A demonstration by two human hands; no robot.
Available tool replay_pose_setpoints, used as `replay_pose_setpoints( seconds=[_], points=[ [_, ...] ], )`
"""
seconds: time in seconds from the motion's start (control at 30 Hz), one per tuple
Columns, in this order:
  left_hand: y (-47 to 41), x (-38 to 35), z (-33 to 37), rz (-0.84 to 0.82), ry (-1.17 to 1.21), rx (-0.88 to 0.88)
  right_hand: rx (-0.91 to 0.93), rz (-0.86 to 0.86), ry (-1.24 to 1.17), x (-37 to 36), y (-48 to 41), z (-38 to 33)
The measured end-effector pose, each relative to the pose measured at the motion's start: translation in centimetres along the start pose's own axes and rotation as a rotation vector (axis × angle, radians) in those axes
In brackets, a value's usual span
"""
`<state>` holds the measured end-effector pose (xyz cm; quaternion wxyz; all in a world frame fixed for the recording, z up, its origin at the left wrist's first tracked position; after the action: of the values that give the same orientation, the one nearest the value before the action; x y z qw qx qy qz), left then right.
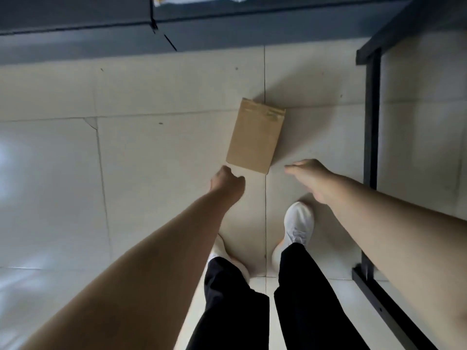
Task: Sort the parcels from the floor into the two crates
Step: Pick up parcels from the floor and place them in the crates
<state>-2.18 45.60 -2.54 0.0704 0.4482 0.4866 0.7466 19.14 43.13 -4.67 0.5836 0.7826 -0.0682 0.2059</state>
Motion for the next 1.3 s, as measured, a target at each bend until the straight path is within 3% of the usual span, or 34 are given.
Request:
replay_pose_setpoints(
  seconds=[0.2, 0.47, 0.73, 0.87, 1.1, 1.2, 1.3],
  points=[
    [-9.8, -1.9, 1.9, 0.141, -0.085, -0.114, -0.001, -0.021, -0.176, -6.7, -8.3, 0.8],
    [-12.1, -4.9, 1.2, -0.021, 0.149, -0.132, 0.127, 0.009, -0.356, -8.5, -9.9, 0.5],
    [-3.1, -2.6, -4.5, -0.080, 0.439, 0.208, 0.095, 0.105, -0.397, -6.4, -1.0, 3.1],
    [2.2, -0.3, -8.6, -0.093, 0.397, 0.358, -0.025, 0.008, -0.473, -7.3, 4.8, 3.9],
    [10.1, 7.7, -11.7, -0.045, 0.596, 0.419, -0.063, -0.038, -0.460, -5.3, 14.8, 1.2],
    [13.6, 11.5, -10.7, -0.119, 0.731, 0.394, -0.158, -0.237, -0.456, -4.2, 19.8, -1.7],
    [17.2, 15.4, -9.2, -0.197, 0.757, 0.331, -0.105, -0.380, -0.433, -2.6, 25.1, -4.9]
  ],
)
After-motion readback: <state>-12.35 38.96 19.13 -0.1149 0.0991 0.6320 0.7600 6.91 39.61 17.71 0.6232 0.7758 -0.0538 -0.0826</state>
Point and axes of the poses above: each hand's wrist, its own y-axis away from the middle knuckle, its own x-axis out of the back of the hand, z = x × y, the point moved 10 cm from there along -y, towards the middle knuckle, and after that the axes turned 10 degrees about z, right-handed, at the moved point
